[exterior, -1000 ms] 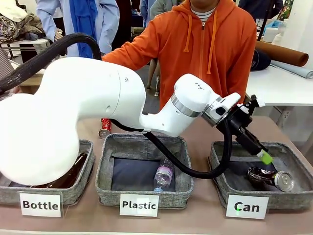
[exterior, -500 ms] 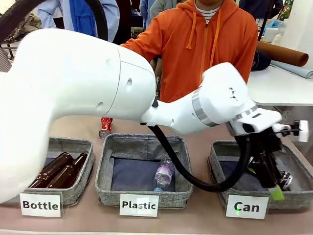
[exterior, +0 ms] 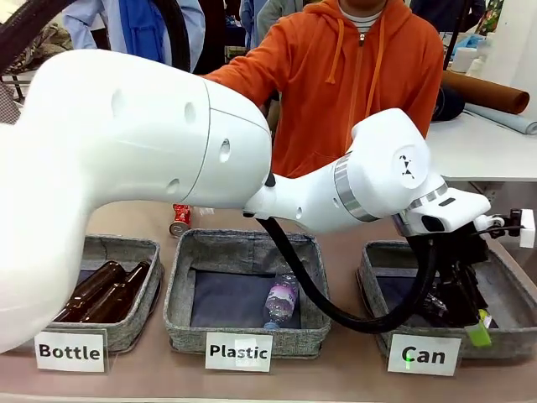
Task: Sort the can waste into the basket.
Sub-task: Pick up the can waste from the table and place it in the right Fabric basket.
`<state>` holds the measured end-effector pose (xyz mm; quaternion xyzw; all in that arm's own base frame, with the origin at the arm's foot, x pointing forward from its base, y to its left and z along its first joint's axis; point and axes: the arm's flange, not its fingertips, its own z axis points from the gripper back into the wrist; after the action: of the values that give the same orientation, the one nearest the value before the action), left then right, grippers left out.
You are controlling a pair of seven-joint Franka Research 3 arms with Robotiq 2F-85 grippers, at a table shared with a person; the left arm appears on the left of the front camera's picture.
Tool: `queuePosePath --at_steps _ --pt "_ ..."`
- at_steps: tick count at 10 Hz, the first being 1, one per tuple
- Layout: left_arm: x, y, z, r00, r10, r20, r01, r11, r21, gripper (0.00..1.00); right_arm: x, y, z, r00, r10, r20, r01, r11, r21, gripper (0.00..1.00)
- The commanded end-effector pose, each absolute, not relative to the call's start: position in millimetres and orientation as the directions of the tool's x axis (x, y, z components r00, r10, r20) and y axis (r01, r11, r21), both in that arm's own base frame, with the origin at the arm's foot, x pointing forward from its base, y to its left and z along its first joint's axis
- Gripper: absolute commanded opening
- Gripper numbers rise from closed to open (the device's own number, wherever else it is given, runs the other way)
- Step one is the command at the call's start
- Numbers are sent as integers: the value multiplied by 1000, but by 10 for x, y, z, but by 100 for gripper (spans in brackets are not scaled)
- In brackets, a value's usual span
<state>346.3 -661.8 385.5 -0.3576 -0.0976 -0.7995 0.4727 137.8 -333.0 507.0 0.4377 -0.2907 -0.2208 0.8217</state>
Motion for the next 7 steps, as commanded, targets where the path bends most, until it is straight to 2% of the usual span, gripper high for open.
queuePosePath --at_steps 1,4,7 --pt "3496 -6633 4074 -284 -690 666 836 -518 -181 100 1409 -3268 5154 672 -694 259 146 467 872 100" --pt "3090 -7071 4618 -316 -722 615 845 -510 -164 100 1715 -2991 5206 729 -642 237 197 529 825 100" --pt "3283 -6993 4531 -279 -748 602 856 -478 -196 100 1792 -2962 5132 747 -632 206 225 533 815 100"
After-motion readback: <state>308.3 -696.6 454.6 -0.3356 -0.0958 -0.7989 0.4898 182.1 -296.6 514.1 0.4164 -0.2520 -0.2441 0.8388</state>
